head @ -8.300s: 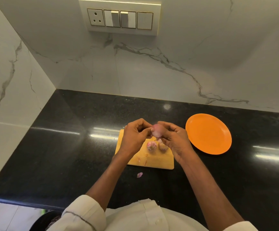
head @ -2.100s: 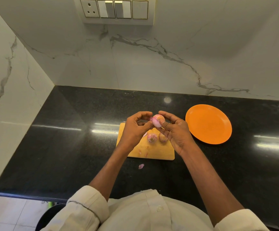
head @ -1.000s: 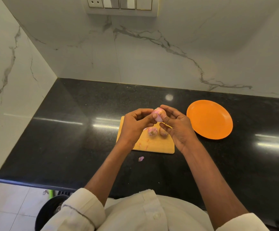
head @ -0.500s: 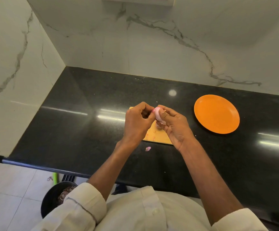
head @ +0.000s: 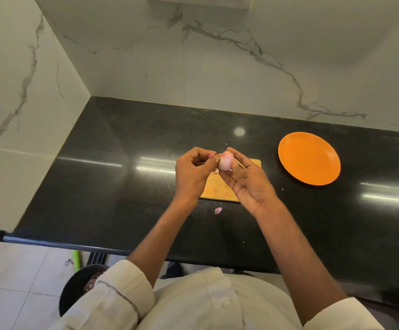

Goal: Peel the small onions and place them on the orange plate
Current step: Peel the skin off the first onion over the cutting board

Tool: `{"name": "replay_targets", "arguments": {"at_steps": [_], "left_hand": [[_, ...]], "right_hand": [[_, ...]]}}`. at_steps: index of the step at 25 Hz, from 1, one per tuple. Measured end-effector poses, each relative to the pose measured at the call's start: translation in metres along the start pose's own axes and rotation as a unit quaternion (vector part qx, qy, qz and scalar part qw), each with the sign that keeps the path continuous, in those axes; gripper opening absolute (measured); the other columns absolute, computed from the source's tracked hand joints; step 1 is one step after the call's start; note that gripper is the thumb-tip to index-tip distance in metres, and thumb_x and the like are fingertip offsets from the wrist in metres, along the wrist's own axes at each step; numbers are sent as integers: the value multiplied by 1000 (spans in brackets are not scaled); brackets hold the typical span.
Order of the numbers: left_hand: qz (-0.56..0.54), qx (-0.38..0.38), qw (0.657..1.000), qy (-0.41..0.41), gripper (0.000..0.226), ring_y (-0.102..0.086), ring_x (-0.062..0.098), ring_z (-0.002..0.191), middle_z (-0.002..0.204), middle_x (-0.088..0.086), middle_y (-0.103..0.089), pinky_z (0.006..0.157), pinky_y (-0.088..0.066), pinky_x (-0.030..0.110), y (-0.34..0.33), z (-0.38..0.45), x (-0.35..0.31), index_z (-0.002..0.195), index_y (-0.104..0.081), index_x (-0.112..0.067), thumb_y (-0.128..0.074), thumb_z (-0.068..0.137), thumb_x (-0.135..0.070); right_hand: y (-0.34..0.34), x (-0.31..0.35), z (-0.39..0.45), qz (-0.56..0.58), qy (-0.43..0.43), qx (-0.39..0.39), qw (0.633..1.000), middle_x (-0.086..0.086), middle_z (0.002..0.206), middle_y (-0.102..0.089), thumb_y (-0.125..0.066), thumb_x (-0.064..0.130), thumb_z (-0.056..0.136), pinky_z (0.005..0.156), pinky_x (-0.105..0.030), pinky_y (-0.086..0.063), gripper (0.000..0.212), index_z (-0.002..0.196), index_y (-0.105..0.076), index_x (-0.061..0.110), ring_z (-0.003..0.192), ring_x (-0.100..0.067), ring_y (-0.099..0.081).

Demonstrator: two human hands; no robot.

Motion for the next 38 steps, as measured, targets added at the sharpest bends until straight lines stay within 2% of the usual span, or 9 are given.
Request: {"name": "replay_targets", "arguments": {"at_steps": [3,6,10,13,18,21,24,29,38], "left_hand": [[-31,46,998,10,12,-76,18,91,101,11,-79,83,-63,31,3,-1,5,108,-79,-5,-78,96,-8],[15,32,999,17,15,-76,17,91,104,5,-77,83,-65,32,9,0,14,114,-78,-11,-74,100,-8],[103,37,993,38,15,-74,11,96,106,-3,-77,93,-64,41,6,11,27,115,-79,-16,-73,101,-16],[164,57,985,21,16,-64,-3,105,110,-15,-72,99,-56,35,-6,15,21,114,-79,-21,-75,100,-26],[80,132,988,3,25,-75,12,107,111,-3,-80,92,-61,31,-32,25,9,122,-77,-16,-78,98,-24],[62,133,989,18,21,-80,20,95,103,6,-82,84,-64,34,-36,30,5,117,-77,-8,-79,98,-17],[93,151,984,-1,14,-81,25,89,97,10,-82,85,-66,47,-41,33,2,107,-73,-4,-75,101,-16],[132,143,980,-29,28,-80,19,93,99,3,-81,86,-67,45,-51,35,-10,110,-71,-12,-82,95,-34],[217,63,968,-113,11,-72,24,75,84,4,-74,68,-61,47,-58,37,-23,98,-70,-10,-74,100,-19]], "right_hand": [[3,-8,-3,59,-12,-3,998,-20,133,-70,-56,-2,103,104,-44,-57,35,136,-66,5,121,-33,-71],[7,-13,-5,69,-7,-32,997,-20,133,-70,-58,4,105,101,-43,-60,32,135,-67,7,118,-34,-72],[11,-8,-5,-2,30,-67,997,-15,122,-76,-67,11,101,93,-39,-62,31,132,-67,9,106,-31,-77],[17,4,5,-44,36,-73,996,-14,120,-77,-69,11,99,99,-41,-59,31,130,-71,8,104,-27,-75],[21,20,23,-133,48,-65,988,-11,123,-75,-54,7,107,100,-44,-60,27,121,-77,13,118,-31,-71],[22,36,27,-199,83,-53,975,-7,120,-75,-60,6,105,95,-42,-62,29,123,-76,21,115,-28,-72],[27,52,28,-248,107,-57,961,0,114,-78,-70,13,100,84,-33,-64,24,122,-76,20,108,-21,-74],[25,63,31,-230,110,-50,966,1,105,-81,-76,17,95,80,-31,-65,16,111,-78,20,101,-16,-78],[22,67,29,-202,140,-54,968,0,104,-80,-79,11,91,75,-28,-64,18,108,-78,18,95,-15,-79]]}}
Point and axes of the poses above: each hand's wrist, its own z-axis towards the middle knuckle, its own y-axis out of the back of the hand, x = y × z, the point moved 6 cm from there along z, towards the middle knuckle
